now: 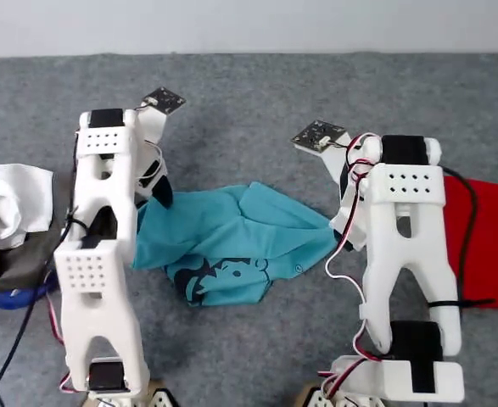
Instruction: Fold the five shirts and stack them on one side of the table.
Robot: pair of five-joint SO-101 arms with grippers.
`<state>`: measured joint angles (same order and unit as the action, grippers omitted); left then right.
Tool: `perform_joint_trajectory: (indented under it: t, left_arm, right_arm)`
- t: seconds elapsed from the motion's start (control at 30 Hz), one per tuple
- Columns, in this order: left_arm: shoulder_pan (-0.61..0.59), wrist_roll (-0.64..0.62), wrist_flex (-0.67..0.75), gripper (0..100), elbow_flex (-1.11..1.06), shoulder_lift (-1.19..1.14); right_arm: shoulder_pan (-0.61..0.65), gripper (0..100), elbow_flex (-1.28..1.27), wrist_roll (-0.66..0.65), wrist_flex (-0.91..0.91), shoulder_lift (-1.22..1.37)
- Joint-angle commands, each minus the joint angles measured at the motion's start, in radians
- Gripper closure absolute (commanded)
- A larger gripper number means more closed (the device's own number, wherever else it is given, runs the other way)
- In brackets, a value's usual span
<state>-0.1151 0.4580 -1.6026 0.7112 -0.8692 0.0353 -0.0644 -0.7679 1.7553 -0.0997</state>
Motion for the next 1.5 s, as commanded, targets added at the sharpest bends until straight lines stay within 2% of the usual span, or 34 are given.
perform_joint_trajectory:
  t: [0.0, 0.07, 0.2, 0.4, 0.63, 0.77, 0.93, 1.07, 1.2, 1.47]
  left_arm:
    - [0.018, -0.005, -0.060, 75, 0.151, -0.074]
    - [0.026, -0.005, -0.095, 76, 0.222, -0.132]
    - [0.044, -0.005, -0.152, 84, 0.352, -0.218]
    - [0.052, -0.005, -0.152, 98, 0.424, -0.235]
    - [0.051, -0.006, -0.153, 98, 0.430, -0.213]
    - [0.046, -0.017, -0.153, 99, 0.429, -0.095]
    - [0.043, -0.115, -0.153, 99, 0.427, 0.137]
    - [0.044, -0.138, -0.153, 99, 0.427, 0.321]
    - [0.051, -0.138, -0.153, 99, 0.427, 0.489]
    - [0.051, -0.132, -0.143, 99, 0.433, 0.789]
  right_arm:
    - [0.007, 98.8, -0.006, -0.003, 0.038, -0.056]
    - [0.007, 98.8, -0.015, -0.005, 0.038, -0.056]
    - [0.005, 98.8, -0.020, -0.005, 0.036, -0.056]
    - [0.002, 98.8, -0.020, -0.008, 0.024, -0.056]
    - [-0.001, 98.8, -0.017, -0.009, 0.025, -0.056]
    - [-0.001, 98.8, -0.017, -0.009, 0.024, -0.096]
    - [0.004, 98.8, -0.015, -0.011, 0.022, -0.196]
    - [-0.001, 98.8, -0.015, -0.011, -0.015, -0.275]
    - [-0.001, 98.8, -0.015, -0.011, -0.127, -0.384]
    - [-0.001, 98.8, -0.015, -0.025, -0.469, -0.581]
